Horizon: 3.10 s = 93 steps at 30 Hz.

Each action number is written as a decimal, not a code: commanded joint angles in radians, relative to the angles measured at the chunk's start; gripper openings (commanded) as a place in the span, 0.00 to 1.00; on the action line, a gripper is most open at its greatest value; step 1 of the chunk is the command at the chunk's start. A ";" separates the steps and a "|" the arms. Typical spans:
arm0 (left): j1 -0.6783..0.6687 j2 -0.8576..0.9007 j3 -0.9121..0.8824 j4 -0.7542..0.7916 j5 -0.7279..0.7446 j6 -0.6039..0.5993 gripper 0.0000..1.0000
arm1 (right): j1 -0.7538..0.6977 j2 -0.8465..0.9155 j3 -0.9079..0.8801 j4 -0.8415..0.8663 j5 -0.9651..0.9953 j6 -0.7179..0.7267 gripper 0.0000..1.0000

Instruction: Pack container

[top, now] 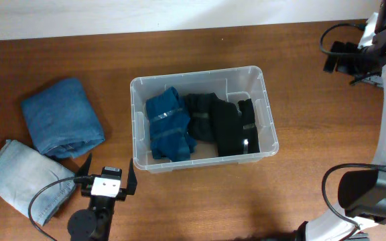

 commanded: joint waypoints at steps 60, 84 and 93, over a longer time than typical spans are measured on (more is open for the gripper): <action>0.327 0.753 0.860 -0.706 -0.166 -0.710 0.99 | -0.001 -0.004 0.013 0.002 0.008 0.003 0.98; 0.699 1.626 1.210 -0.376 0.193 -0.172 0.99 | -0.001 -0.004 0.013 0.002 0.008 0.003 0.98; 0.698 1.745 1.209 -0.314 0.237 -0.172 0.99 | -0.001 -0.004 0.013 0.002 0.008 0.003 0.98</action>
